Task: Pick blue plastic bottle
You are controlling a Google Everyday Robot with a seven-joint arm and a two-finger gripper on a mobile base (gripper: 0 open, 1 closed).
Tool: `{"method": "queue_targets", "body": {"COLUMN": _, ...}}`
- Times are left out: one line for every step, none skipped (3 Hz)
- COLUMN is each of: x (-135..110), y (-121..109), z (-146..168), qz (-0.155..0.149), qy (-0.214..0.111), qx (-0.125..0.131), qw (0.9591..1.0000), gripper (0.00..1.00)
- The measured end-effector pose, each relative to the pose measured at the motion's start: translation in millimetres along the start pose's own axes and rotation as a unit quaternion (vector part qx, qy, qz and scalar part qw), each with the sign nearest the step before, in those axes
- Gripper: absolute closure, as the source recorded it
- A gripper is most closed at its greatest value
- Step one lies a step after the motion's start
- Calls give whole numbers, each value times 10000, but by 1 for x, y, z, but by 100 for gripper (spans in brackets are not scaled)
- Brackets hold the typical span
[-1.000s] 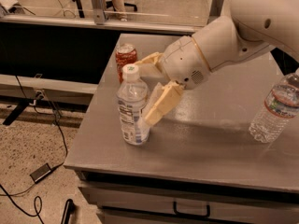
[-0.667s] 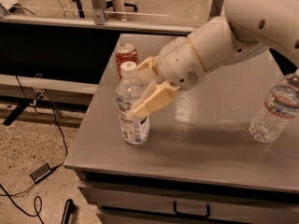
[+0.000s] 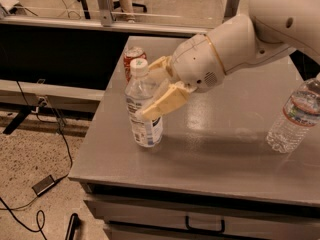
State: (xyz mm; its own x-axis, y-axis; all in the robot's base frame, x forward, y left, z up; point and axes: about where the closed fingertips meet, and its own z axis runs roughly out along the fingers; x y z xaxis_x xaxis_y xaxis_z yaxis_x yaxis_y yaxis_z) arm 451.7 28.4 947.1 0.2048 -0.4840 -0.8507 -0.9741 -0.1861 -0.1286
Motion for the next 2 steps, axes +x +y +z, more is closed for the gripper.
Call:
{"method": "queue_targets", "body": {"x": -15, "y": -6, "z": -17, "qz": -100, "qy": -184, "qx": 189, "qw": 9996, "gripper": 100}}
{"method": "queue_targets", "body": {"x": -15, "y": -6, "z": -17, "qz": -100, "qy": -184, "qx": 189, "qw": 9996, "gripper": 100}}
